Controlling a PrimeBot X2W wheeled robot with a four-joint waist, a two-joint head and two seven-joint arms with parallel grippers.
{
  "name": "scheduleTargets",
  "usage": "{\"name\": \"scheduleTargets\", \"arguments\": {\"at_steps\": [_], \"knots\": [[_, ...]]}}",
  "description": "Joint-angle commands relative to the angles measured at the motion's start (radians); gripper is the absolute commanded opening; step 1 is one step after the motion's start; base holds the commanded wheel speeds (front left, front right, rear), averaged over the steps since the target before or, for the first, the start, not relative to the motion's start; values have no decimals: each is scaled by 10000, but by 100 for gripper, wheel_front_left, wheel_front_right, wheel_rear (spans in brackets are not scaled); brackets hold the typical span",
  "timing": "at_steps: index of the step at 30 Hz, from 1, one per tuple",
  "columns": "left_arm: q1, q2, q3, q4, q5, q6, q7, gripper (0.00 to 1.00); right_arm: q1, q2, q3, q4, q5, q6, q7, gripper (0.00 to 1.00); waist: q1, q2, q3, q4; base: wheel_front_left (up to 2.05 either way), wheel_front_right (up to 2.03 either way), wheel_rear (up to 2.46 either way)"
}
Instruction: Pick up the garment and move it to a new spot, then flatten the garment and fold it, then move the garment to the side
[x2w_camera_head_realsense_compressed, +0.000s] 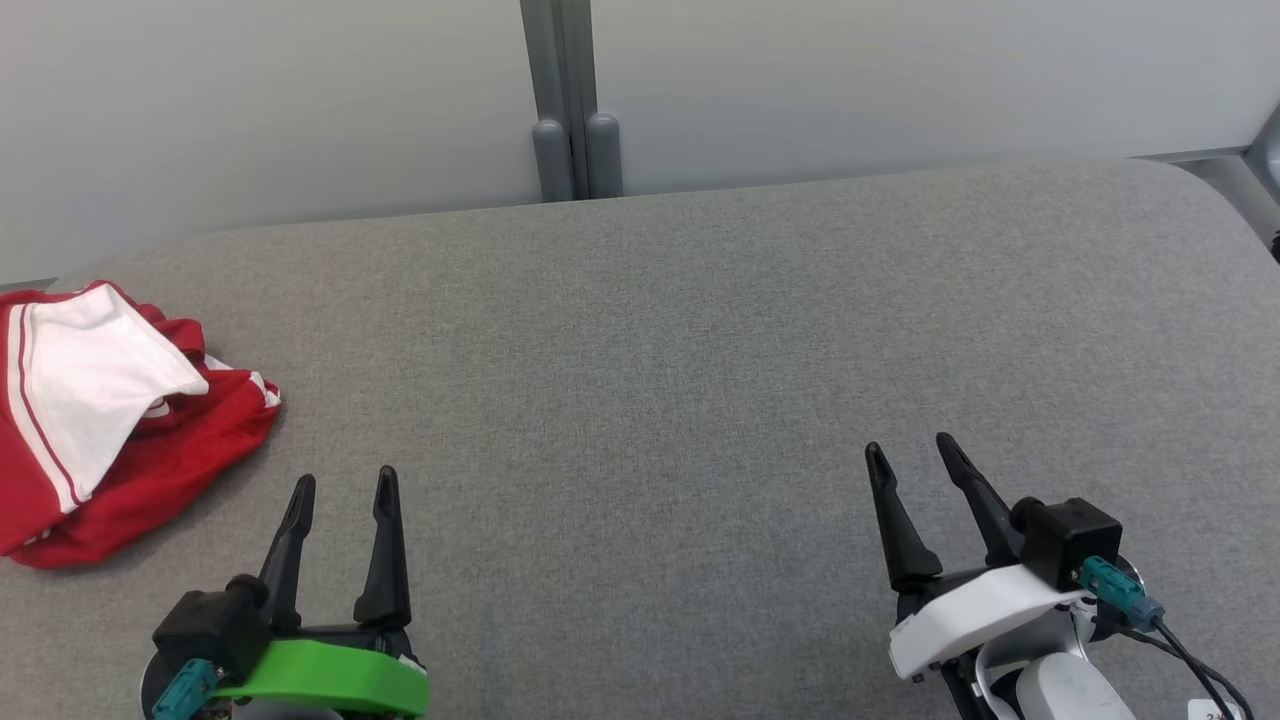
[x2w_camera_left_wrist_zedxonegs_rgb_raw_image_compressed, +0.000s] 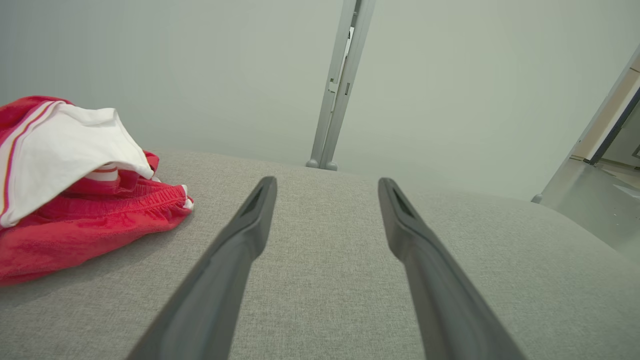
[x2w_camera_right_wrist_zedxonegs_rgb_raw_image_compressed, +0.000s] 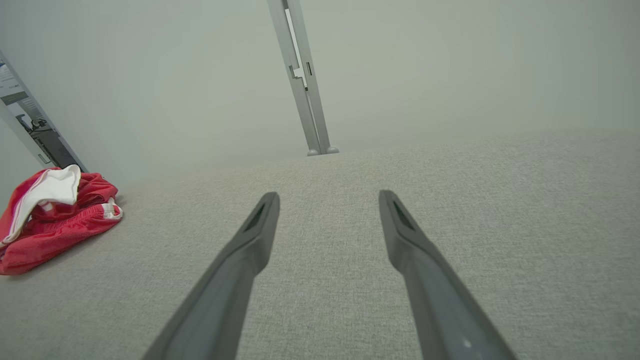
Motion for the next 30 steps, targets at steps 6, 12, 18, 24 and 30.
{"name": "scheduleTargets", "arguments": {"at_steps": [6, 12, 18, 24, 30], "knots": [[118, 89, -67, 97, 628, -76, -197, 100, 30, -49, -50, -47, -710, 3, -201, 100, 0, 0, -19, 18, 0, 0, 0], [139, 92, -125, 113, 1015, -92, -320, 100, 79, -54, -41, -36, -1110, 3, -330, 100, 0, 0, -38, 26, 0, 0, 0], [176, 94, -138, 52, 1434, -91, -430, 100, 75, -56, -40, 13, -1457, 3, -439, 100, 0, 0, -44, 24, 0, 0, 0], [220, 95, -132, 58, 1740, -34, -534, 100, 127, -59, -40, 61, -1776, 2, -548, 100, 0, 0, -61, 25, 0, 0, 0], [248, 97, -84, 169, 2110, -10, -641, 100, 135, -61, 71, 54, -2225, 2, -648, 100, 0, 0, -77, 12, 0, 0, 0]]}}
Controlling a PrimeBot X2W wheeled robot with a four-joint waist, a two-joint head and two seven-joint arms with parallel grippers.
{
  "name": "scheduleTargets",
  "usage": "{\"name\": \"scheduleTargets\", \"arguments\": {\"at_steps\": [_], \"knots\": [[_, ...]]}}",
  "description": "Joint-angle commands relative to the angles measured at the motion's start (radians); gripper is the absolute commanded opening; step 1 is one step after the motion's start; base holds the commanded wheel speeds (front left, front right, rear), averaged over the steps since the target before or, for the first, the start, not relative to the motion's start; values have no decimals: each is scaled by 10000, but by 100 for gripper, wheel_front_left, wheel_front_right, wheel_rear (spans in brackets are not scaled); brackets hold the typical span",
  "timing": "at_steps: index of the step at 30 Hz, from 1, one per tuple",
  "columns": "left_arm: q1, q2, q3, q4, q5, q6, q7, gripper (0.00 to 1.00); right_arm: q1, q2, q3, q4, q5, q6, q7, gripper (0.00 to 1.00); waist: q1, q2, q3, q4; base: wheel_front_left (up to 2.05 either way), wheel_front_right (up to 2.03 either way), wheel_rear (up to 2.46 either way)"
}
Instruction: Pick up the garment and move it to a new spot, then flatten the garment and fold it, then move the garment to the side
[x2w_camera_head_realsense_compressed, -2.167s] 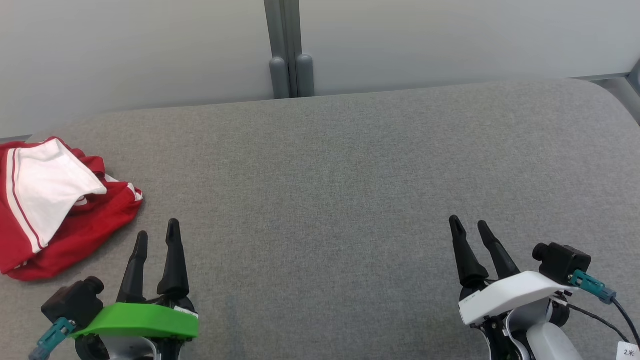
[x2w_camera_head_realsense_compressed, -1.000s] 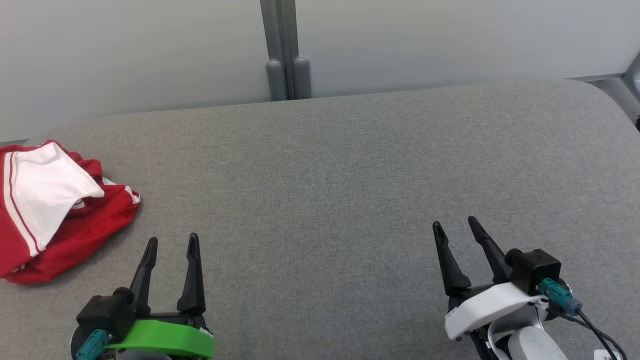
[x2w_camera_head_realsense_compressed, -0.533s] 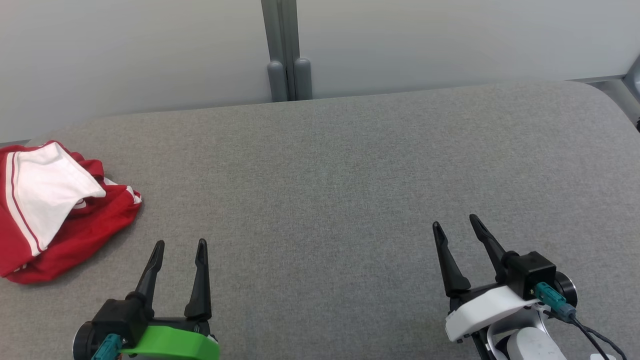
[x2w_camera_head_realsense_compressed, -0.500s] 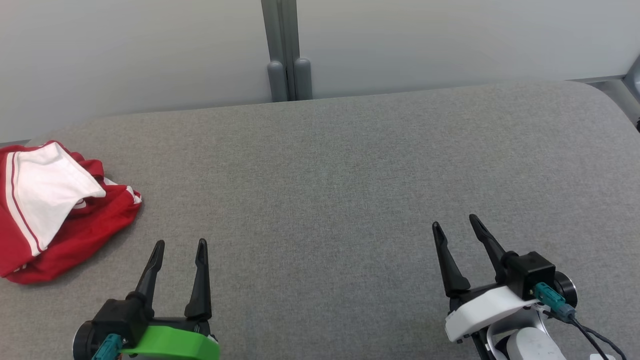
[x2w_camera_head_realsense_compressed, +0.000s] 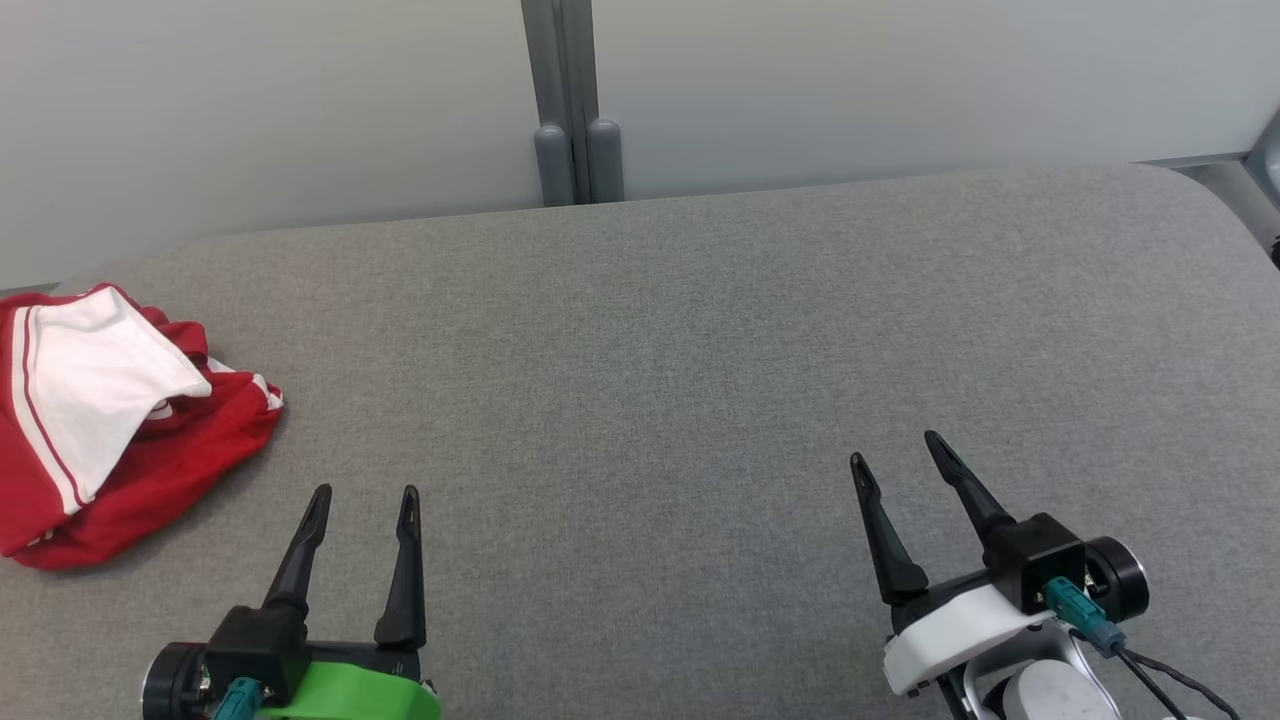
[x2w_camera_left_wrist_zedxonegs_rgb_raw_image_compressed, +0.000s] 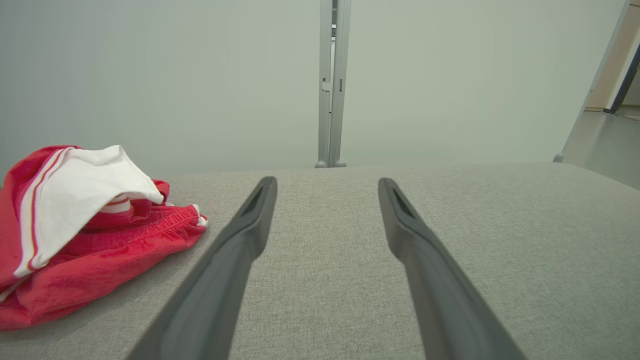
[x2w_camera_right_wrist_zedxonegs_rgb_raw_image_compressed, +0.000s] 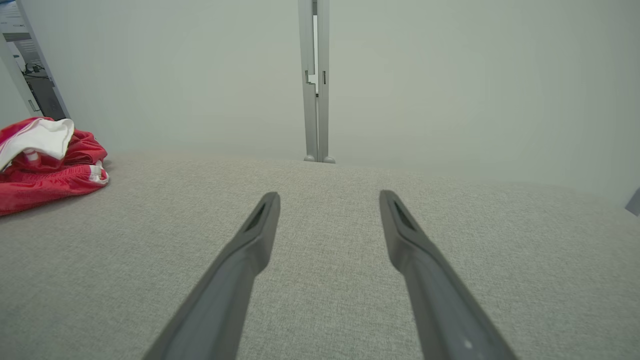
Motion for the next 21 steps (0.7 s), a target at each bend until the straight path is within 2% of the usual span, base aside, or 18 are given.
{"name": "scheduleTargets", "arguments": {"at_steps": [1, 21], "knots": [[81, 69, 30, 16, 175, 19, -88, 100, 109, -41, 31, -3, -204, 0, -101, 100, 0, 0, -12, 0, 0, 0, 0], [38, 69, 104, 202, 129, -30, -84, 100, 146, -39, 65, 89, -147, 1, -91, 100, 0, 0, -23, 34, 0, 0, 0]]}}
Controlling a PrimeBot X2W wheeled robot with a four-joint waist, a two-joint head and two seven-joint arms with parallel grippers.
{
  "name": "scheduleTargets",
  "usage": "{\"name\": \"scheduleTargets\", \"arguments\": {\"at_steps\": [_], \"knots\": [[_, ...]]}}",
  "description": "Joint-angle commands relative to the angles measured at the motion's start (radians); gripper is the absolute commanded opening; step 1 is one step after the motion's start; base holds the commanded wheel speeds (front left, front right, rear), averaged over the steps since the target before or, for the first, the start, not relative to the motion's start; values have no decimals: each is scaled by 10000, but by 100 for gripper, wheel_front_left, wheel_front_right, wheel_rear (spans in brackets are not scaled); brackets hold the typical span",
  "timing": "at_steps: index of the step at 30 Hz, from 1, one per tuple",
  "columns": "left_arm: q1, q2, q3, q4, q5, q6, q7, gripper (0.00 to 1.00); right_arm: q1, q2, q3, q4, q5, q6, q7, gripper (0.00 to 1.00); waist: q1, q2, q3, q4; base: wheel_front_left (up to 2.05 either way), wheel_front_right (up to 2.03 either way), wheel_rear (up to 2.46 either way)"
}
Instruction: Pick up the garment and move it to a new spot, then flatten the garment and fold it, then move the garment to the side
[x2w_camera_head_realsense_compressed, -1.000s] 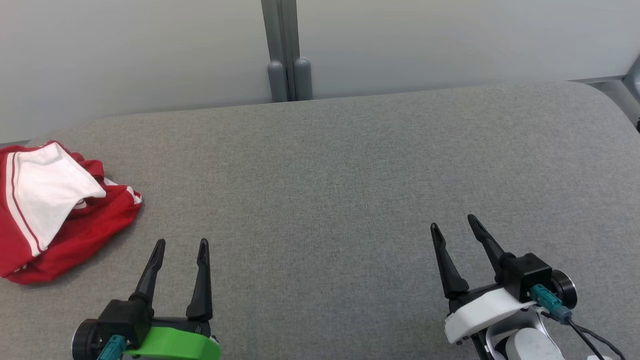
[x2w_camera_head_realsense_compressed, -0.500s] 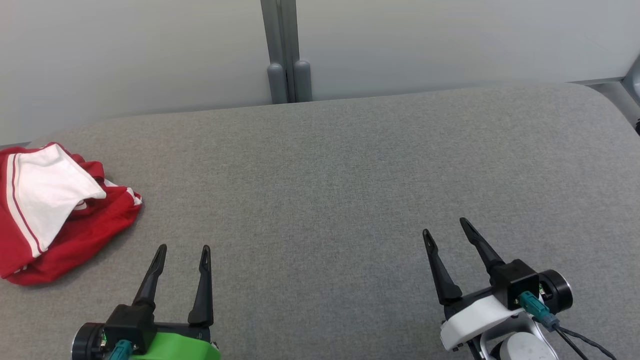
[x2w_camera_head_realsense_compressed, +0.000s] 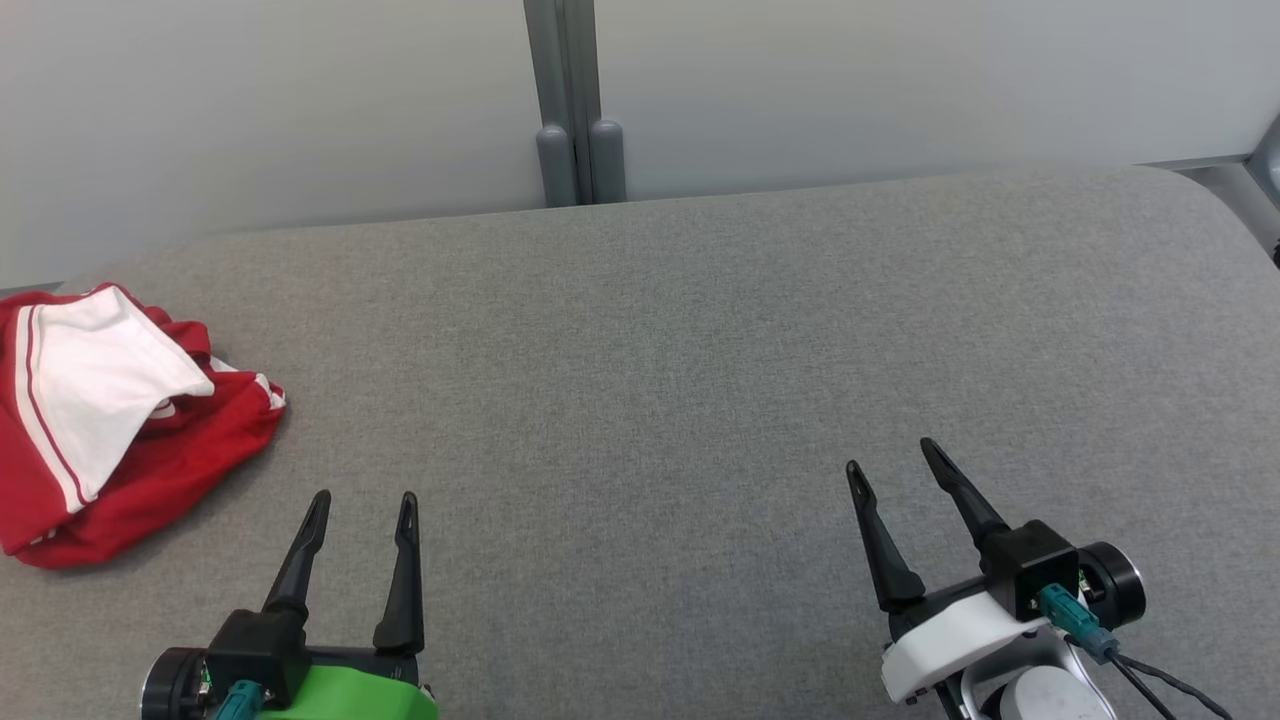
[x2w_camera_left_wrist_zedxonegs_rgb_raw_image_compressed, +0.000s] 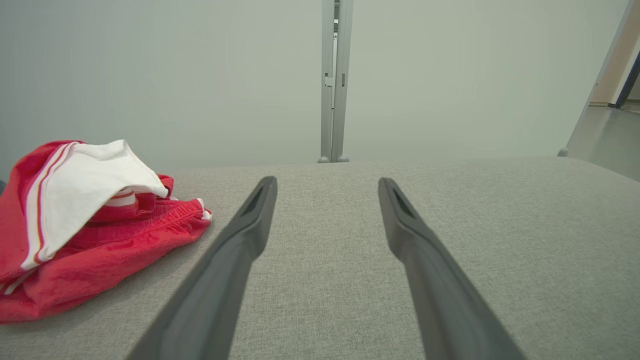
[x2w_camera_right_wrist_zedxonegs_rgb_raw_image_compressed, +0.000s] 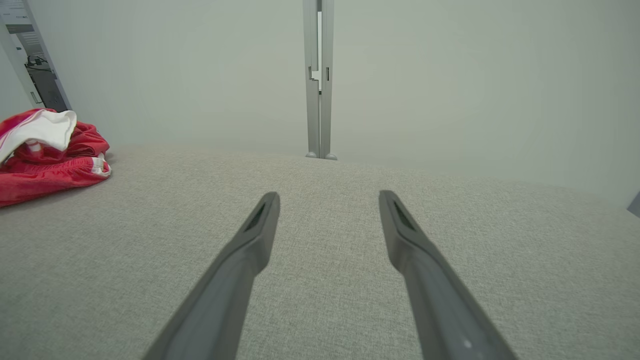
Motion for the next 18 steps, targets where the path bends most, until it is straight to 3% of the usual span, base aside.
{"name": "scheduleTargets", "arguments": {"at_steps": [1, 10, 18], "knots": [[27, 67, 45, 29, -19, -34, -38, 100, 89, -35, -5, 21, 46, 1, -35, 100, 0, 0, -23, 8, 0, 0, 0], [-47, 67, 3, 56, 7, -51, -38, 100, 139, -35, -16, -53, 52, 1, -35, 100, 0, 0, -33, 167, 0, 0, 0], [-95, 65, -62, -22, -236, 99, -36, 100, 311, -34, 18, -237, -49, 1, -33, 100, 0, 0, -2, 912, 0, 0, 0]]}}
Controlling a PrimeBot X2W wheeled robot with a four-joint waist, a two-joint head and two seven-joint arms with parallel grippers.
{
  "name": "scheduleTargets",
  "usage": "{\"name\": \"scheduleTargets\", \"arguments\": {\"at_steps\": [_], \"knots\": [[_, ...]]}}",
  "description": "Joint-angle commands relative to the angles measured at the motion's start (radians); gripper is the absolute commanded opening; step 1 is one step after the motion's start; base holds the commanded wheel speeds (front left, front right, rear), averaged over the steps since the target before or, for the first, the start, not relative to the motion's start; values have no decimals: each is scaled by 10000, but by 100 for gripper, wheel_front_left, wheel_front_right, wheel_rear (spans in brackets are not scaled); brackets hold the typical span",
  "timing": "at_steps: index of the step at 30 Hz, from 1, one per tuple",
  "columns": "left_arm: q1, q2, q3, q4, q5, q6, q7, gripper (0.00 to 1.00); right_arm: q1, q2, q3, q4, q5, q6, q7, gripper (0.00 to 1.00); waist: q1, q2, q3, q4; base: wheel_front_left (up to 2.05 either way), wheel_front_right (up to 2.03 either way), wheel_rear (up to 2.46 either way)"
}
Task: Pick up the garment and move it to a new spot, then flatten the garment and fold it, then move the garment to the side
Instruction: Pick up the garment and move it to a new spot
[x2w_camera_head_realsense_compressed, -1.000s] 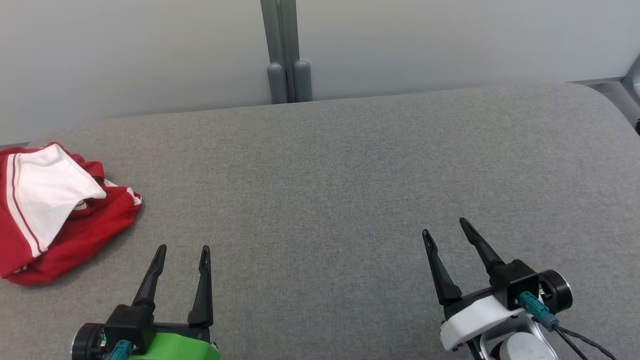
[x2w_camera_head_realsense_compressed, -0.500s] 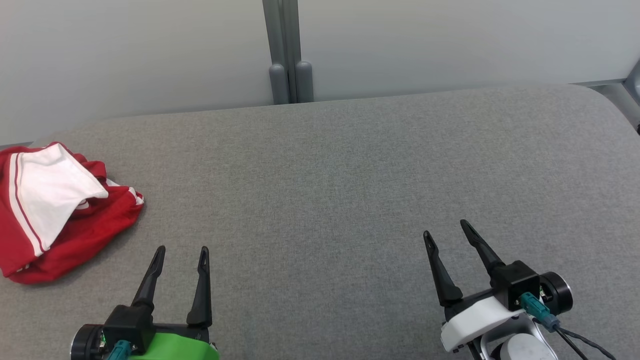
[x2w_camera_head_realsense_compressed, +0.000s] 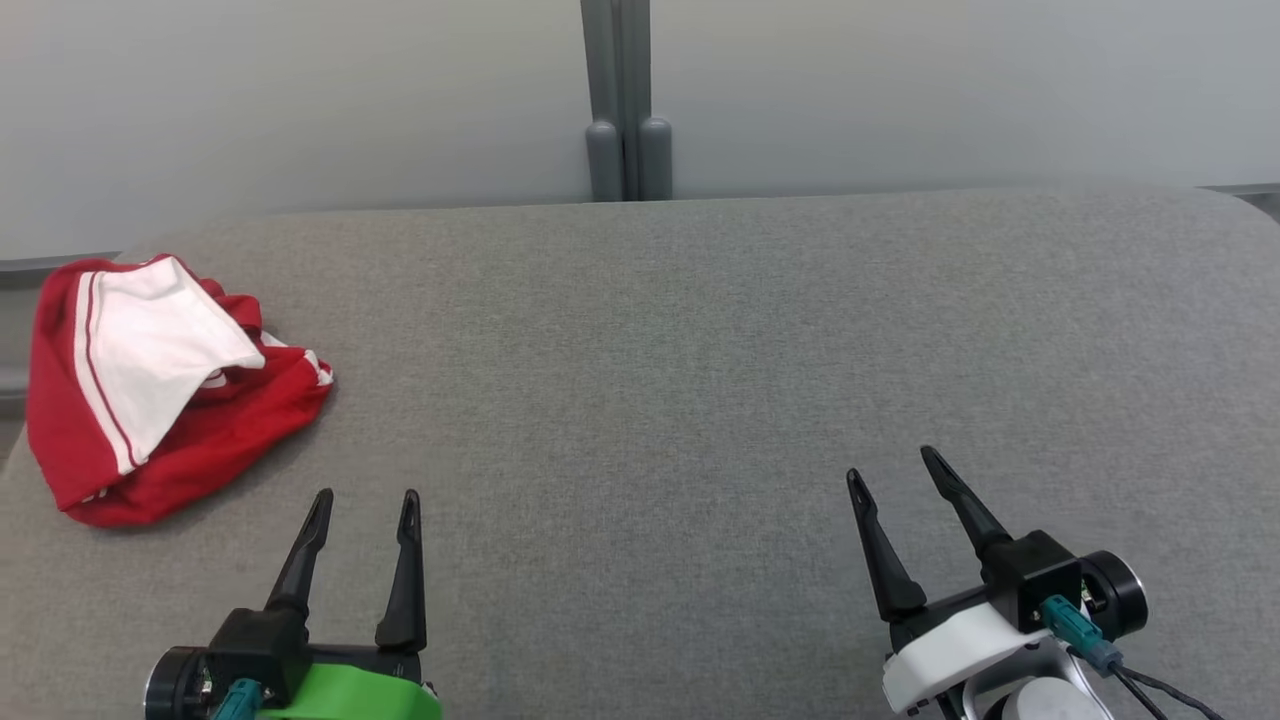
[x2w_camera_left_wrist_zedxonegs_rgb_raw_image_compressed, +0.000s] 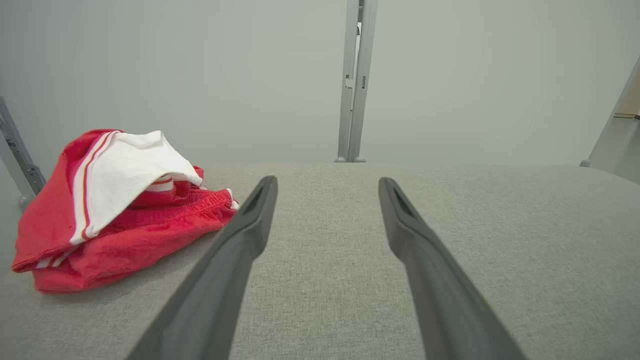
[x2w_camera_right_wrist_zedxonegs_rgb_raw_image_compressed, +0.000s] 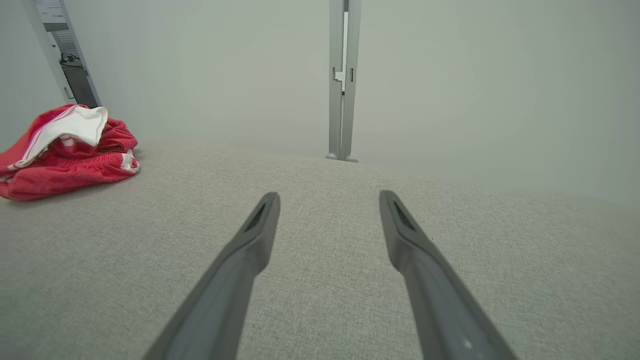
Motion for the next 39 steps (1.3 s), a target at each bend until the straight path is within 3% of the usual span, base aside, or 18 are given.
{"name": "scheduleTargets", "arguments": {"at_steps": [1, 25, 31, 39], "knots": [[-44, 63, 0, -25, -186, 70, -34, 100, 130, -30, -30, -65, -38, 1, -32, 100, 0, 0, 1, 432, 0, 0, 0], [445, 59, 465, -427, -665, 255, -23, 100, 711, -32, -18, -662, 223, -3, -32, 100, 0, 0, -200, 3841, 0, 0, 0], [568, 59, 590, -462, -619, 280, -23, 100, 616, -32, 88, -652, 238, -3, -31, 100, 0, 0, -202, 4358, 0, 0, 0], [556, 57, 655, -591, -796, 403, -22, 100, 407, -33, 218, -583, 144, -3, -31, 100, 0, 0, -5, 4482, 0, 0, 0]]}}
